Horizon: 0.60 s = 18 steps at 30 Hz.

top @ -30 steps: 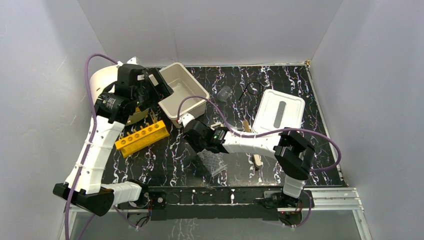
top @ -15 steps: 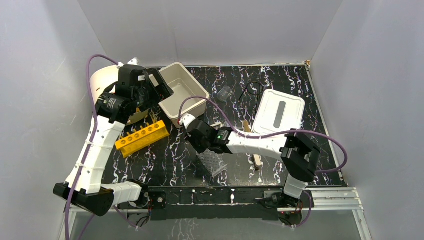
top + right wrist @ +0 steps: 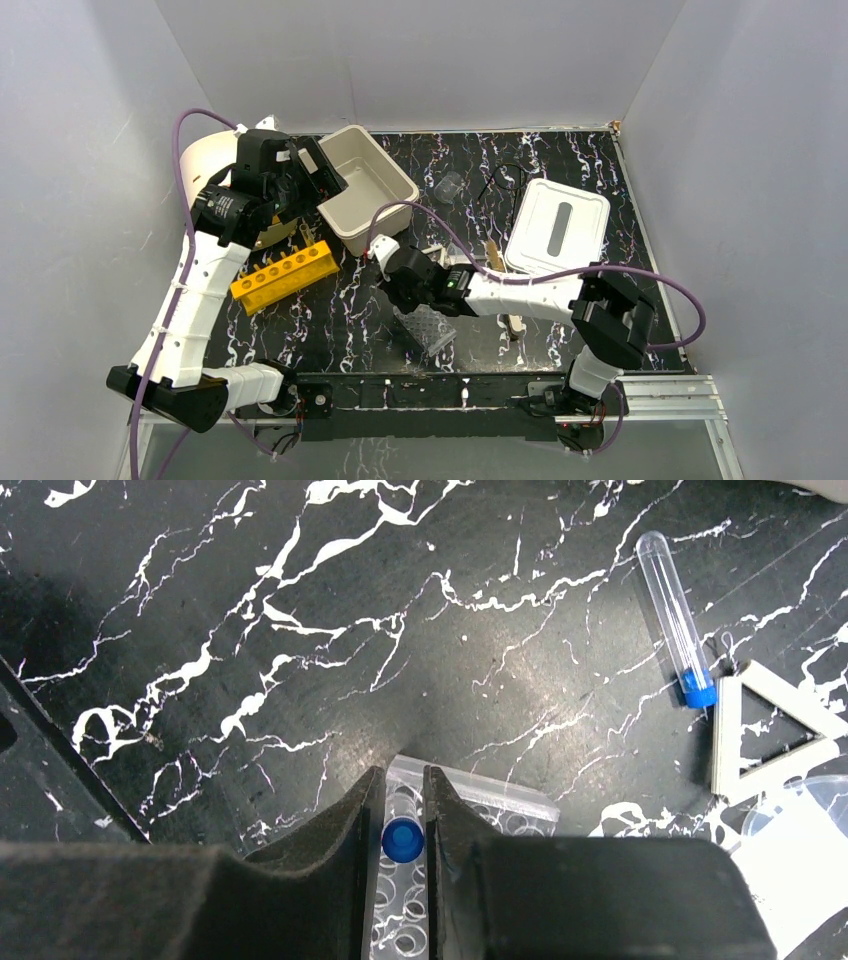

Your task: Organize the chemistry lab equipment

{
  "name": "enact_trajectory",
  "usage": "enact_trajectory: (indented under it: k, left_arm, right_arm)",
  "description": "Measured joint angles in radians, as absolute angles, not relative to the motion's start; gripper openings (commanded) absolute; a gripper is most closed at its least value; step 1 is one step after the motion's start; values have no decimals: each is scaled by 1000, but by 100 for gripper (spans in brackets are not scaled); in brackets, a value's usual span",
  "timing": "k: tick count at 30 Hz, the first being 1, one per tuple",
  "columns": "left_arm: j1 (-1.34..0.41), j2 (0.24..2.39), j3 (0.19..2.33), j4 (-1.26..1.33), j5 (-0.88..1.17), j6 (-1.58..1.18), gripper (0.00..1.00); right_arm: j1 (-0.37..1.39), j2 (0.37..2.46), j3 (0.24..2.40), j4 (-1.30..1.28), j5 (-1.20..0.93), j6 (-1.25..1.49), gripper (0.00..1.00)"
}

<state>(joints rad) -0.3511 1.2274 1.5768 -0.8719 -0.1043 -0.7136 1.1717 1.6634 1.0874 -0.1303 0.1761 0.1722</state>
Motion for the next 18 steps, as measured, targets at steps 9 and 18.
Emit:
enact_trajectory:
  k: [9,18]
  left_arm:
    - [-351,1227,1577,-872,-104,-709,84]
    - [-351,1237,1577,-872,-104,-706,84]
  right_arm:
    - [1172,1552,906,45,173,159,27]
    - [1174,1539,875,86,173,119,27]
